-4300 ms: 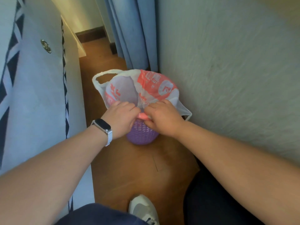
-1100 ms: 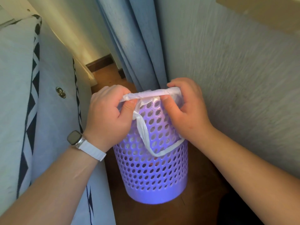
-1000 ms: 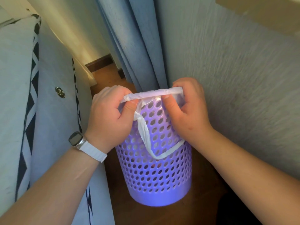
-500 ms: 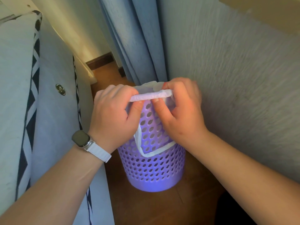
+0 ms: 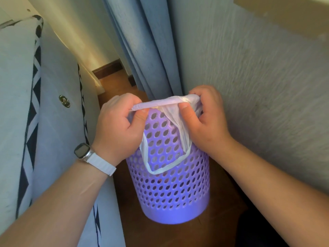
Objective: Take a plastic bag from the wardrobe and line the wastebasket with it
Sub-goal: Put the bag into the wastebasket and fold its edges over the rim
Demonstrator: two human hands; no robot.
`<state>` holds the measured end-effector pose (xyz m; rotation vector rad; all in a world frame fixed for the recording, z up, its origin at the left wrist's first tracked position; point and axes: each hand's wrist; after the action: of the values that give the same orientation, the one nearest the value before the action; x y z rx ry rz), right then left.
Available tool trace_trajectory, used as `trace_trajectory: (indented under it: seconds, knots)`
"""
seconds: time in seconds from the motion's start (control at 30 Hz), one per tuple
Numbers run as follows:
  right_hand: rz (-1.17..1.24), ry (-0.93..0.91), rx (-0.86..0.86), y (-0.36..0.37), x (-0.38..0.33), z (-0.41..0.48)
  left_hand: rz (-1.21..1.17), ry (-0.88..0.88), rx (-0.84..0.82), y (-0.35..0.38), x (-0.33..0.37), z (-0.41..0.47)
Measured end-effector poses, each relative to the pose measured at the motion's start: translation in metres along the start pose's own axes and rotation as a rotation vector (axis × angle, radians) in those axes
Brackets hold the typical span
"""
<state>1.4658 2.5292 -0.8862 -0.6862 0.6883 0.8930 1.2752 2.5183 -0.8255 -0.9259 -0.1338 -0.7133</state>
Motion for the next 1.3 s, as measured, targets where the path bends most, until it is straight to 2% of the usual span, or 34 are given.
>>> trace_trajectory:
  seconds: [0.23, 0.33, 0.43, 0.63, 0.8, 1.1, 1.3]
  knots:
    - [-0.031, -0.082, 0.051, -0.004, -0.017, 0.003, 0.069, 0.134, 0.043, -0.007, 0.008, 0.001]
    - [-0.08, -0.112, 0.055, -0.002, -0.021, 0.001, 0.182, 0.184, 0.029, -0.005, 0.021, -0.001]
    - [-0.086, -0.108, 0.033, 0.002, -0.025, -0.005, 0.269, 0.164, 0.012, 0.0, 0.027, -0.003]
    - [-0.014, -0.107, -0.089, 0.005, -0.021, -0.005, 0.178, 0.031, -0.017, 0.002, 0.008, -0.001]
    - [0.043, -0.042, -0.085, 0.002, -0.005, 0.003, 0.138, 0.006, 0.001, -0.001, 0.002, 0.002]
    - [-0.022, -0.09, 0.034, -0.002, -0.007, 0.004, 0.038, 0.034, 0.021, 0.003, 0.005, -0.001]
    - [-0.099, -0.116, 0.049, -0.002, -0.017, 0.002, 0.155, 0.131, -0.035, -0.004, 0.022, 0.0]
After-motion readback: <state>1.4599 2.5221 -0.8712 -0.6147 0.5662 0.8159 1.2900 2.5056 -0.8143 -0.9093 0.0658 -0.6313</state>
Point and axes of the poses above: each hand's wrist, its own z-axis towards the middle knuckle, its own y-axis out of the palm, x = y × z, and after that the axes turned 5 degrees about x, right-handed
